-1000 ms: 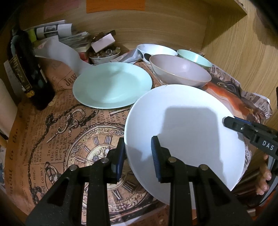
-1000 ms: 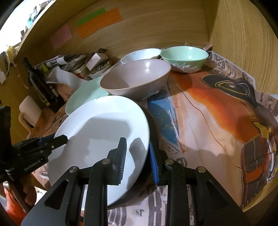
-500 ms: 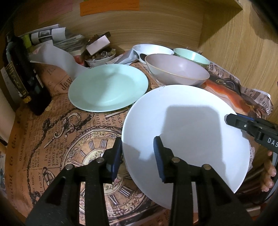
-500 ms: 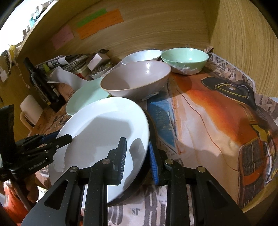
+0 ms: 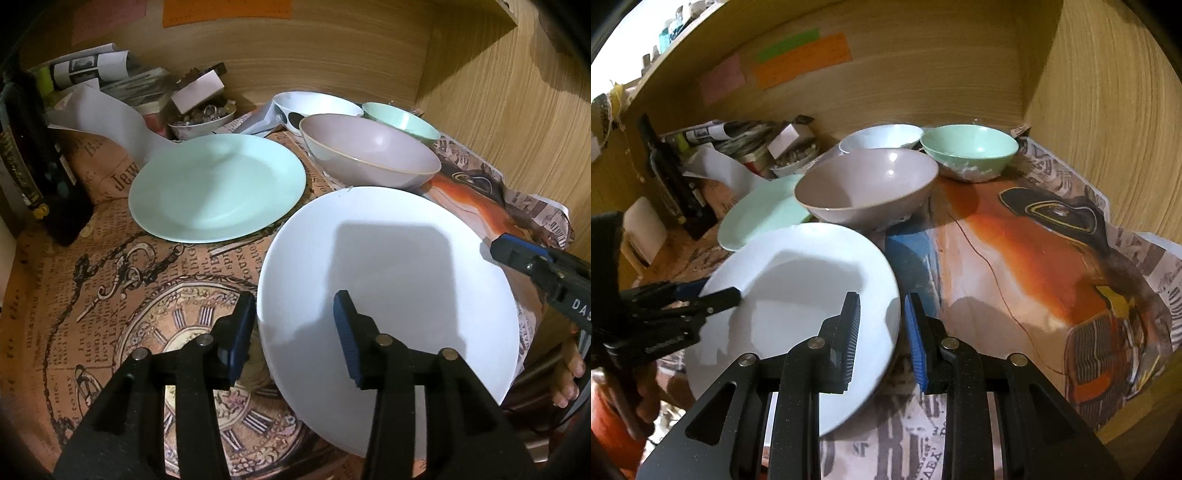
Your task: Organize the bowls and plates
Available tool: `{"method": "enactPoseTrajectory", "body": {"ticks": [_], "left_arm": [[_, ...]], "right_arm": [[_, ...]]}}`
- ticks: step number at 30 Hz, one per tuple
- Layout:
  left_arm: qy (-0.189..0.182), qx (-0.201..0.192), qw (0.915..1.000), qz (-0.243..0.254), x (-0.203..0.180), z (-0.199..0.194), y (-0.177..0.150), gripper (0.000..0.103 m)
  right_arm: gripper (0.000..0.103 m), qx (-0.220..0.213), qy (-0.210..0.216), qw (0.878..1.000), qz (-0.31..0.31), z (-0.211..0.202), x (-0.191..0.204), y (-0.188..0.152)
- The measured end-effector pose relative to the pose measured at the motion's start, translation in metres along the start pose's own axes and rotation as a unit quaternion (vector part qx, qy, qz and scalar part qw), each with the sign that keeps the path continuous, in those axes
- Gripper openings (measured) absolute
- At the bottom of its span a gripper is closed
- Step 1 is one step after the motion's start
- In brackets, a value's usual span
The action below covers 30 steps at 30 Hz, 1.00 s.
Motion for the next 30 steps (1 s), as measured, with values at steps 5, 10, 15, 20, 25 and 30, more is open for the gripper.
{"method": "enactPoseTrajectory", "body": {"ticks": [5,10,15,20,25,30], "left_arm": [[0.004,-0.01,0.9999,-0.002,0.006,-0.006,0.001,0.044],[0.012,-0.033,0.9993,-0.012,0.021,-0.025,0.004,0.048],[0.038,-0.077,0.996,-0.024,0.042,-0.054,0.016,0.066],[0.076,-0.109,0.9905,-0.035,0.067,-0.077,0.03,0.087],[0.102,-0.126,0.9854,-0.052,0.091,-0.086,0.041,0.091],[0.112,-0.115,0.9849,-0.064,0.112,-0.077,0.053,0.091]], "right_arm": [[0.023,-0.005,0.007,1.0,0.001,-0.004,0.0,0.006],[0.023,-0.013,0.012,1.0,-0.02,-0.009,0.013,0.021],[0.033,-0.031,0.021,0.998,-0.048,-0.016,0.029,0.043],[0.047,-0.051,0.029,0.995,-0.085,-0.021,0.052,0.072],[0.054,-0.062,0.034,0.99,-0.123,-0.017,0.078,0.101],[0.054,-0.053,0.041,0.987,-0.146,-0.004,0.096,0.124]]}}
Point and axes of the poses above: each gripper's, at about its wrist camera, not at the fingertips, and z roughly the way its jaws point, x to its left, y to its top, the point moved 7 cm from there along z, roughly the way its jaws point, and after that the axes turned 12 degrees about x, right-handed, at the moved point
